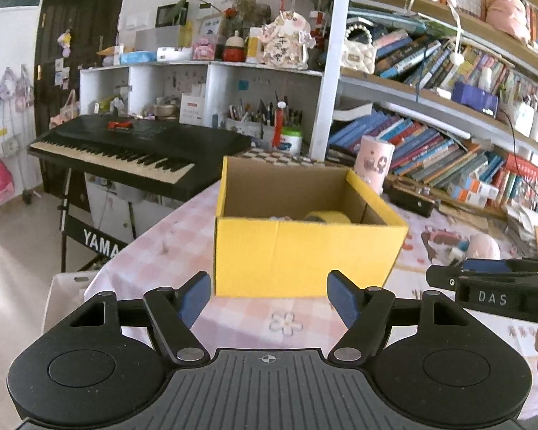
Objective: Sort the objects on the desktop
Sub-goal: 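Withdraw both open tools up out of the yellow box, then move both tools back toward the pink plush toy and black binder clip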
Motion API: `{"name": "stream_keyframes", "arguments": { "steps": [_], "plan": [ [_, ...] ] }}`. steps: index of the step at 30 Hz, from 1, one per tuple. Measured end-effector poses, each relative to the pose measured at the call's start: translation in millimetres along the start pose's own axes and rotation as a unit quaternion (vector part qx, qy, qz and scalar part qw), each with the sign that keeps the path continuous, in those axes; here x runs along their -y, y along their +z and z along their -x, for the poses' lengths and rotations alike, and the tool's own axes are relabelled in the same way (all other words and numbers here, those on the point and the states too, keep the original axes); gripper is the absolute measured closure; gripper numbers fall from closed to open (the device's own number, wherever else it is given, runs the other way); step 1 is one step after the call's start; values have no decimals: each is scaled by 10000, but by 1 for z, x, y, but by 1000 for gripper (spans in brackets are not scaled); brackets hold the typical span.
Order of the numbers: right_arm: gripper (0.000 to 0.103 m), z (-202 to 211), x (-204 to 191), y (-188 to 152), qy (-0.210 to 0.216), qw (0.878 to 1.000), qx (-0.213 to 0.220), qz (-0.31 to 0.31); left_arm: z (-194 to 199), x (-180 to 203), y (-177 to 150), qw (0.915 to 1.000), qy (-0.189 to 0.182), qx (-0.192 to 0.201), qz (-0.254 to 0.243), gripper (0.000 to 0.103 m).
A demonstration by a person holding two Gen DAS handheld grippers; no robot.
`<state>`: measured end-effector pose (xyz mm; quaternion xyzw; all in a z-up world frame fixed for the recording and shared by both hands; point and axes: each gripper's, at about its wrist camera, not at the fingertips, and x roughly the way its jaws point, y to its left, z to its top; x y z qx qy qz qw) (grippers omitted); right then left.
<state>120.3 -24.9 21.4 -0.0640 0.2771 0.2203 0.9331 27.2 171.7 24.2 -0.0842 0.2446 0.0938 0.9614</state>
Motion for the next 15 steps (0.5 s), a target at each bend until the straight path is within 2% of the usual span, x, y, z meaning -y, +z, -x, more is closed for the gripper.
{"name": "stream_keyframes", "arguments": {
  "steps": [15],
  "plan": [
    [48, 29, -21, -53, -53, 9994, -305, 163, 23, 12, -34, 9991, -237, -300, -204, 30]
  ]
}}
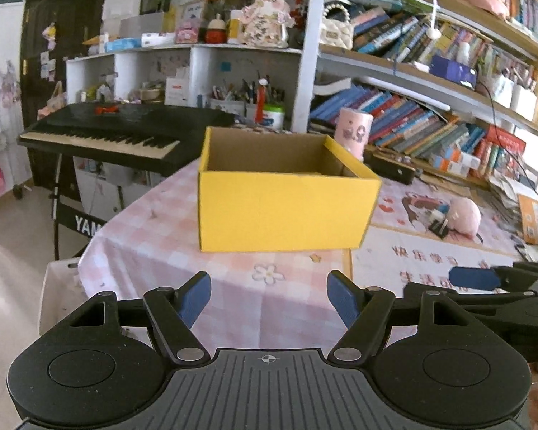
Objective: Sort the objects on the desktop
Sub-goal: 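Move both tools back toward the pink plush toy and black binder clip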
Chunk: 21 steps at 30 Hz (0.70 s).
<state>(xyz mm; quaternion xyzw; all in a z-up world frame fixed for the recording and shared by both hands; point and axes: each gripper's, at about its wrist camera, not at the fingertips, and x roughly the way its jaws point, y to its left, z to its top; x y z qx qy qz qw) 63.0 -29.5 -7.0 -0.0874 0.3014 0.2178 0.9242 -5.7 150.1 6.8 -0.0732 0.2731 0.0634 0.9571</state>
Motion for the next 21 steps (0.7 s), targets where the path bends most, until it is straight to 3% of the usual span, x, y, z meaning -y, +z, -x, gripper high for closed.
{"name": "stream_keyframes", "arguments": {
  "steps": [2, 5, 13, 21],
  "plan": [
    [46, 2, -2, -3, 6, 10000, -12, 33, 0, 3, -3, 10000, -64, -49, -57, 30],
    [44, 6, -3, -9, -13, 10000, -47, 50, 1, 8, -6, 9998, -112, -103, -123, 21],
    [33, 13, 5, -21, -289, 9994, -144, -111, -1, 21, -12, 9988, -313, -254, -269, 19],
    [29, 24, 21, -36, -651, 9971, -228, -333, -9, 44, -14, 9954, -686, -419, -516, 17]
  ]
}}
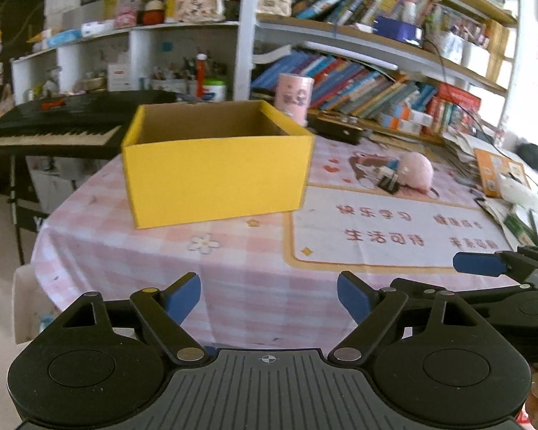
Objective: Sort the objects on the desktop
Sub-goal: 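Move both tools back toward the pink plush toy and black binder clip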
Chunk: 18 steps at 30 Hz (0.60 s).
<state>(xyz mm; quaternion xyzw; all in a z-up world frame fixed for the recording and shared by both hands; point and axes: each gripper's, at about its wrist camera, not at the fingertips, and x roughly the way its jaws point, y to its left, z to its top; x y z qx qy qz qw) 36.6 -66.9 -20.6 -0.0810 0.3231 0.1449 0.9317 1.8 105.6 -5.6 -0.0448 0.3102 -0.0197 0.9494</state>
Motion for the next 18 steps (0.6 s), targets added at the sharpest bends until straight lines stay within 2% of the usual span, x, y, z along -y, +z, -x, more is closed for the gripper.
{"name": "stream_keyframes", "arguments": {
  "steps": [10, 18],
  "plan": [
    [29, 12, 26, -12, -448, 9984, -76, -350, -11, 25, 3, 9985, -447, -71, -314, 17],
    [29, 7, 41, -10, -591, 9961, -157, -632, -18, 29, 10, 9982, -474, -63, -365, 17]
  ]
}}
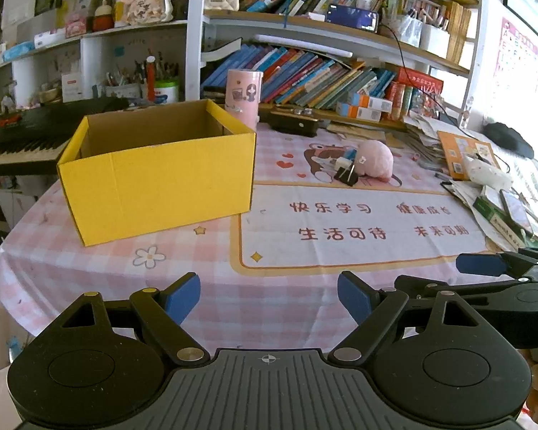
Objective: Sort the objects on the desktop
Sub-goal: 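Move both tools back toward the pink plush toy and black binder clip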
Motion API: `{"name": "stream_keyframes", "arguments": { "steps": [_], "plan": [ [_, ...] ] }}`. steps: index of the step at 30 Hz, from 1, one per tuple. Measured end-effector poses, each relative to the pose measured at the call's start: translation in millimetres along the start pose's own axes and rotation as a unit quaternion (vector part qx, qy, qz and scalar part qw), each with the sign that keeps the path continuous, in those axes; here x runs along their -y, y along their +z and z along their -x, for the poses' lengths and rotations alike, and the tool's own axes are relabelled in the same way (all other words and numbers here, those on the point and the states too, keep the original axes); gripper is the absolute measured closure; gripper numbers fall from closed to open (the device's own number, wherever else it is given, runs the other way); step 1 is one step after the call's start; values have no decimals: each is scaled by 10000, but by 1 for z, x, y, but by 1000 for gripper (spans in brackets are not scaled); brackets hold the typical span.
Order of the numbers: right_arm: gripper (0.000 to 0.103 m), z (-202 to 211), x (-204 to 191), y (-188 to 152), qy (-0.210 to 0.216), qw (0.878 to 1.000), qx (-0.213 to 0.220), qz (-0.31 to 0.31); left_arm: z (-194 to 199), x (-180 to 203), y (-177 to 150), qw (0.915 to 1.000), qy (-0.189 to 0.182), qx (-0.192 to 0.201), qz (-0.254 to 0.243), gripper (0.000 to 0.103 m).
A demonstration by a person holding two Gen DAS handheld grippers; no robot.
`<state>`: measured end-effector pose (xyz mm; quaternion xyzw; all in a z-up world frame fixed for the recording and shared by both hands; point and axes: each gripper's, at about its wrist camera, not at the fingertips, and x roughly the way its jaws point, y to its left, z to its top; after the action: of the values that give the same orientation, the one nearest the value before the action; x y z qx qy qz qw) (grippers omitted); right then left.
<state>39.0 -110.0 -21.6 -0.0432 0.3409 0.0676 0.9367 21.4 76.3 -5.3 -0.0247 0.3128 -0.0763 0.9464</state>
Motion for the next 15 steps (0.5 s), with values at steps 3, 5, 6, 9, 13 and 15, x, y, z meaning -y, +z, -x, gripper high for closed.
{"name": "stream_keyframes", "arguments": {
  "steps": [3, 5, 6, 9, 13, 15],
  "plan": [
    [28, -2, 0, 4, 8, 10000, 13, 66, -5, 0, 5, 10000, 2, 20, 40, 17],
    [28, -4, 2, 6, -8, 9999, 34, 105, -9, 4, 8, 10000, -31, 35, 26, 17],
    [28, -5, 4, 8, -25, 9999, 35, 109, -11, 6, 10, 10000, -57, 41, 6, 17],
    [28, -10, 12, 14, -78, 9999, 31, 66, -16, 9, 16, 9999, -100, 79, -43, 17],
    [28, -18, 19, 24, -86, 9999, 50, 55, -25, 10, 26, 9999, -49, 128, -6, 17],
    [28, -22, 21, 28, -65, 9999, 61, 79, -30, 11, 30, 9999, -37, 125, -2, 17]
  ]
}}
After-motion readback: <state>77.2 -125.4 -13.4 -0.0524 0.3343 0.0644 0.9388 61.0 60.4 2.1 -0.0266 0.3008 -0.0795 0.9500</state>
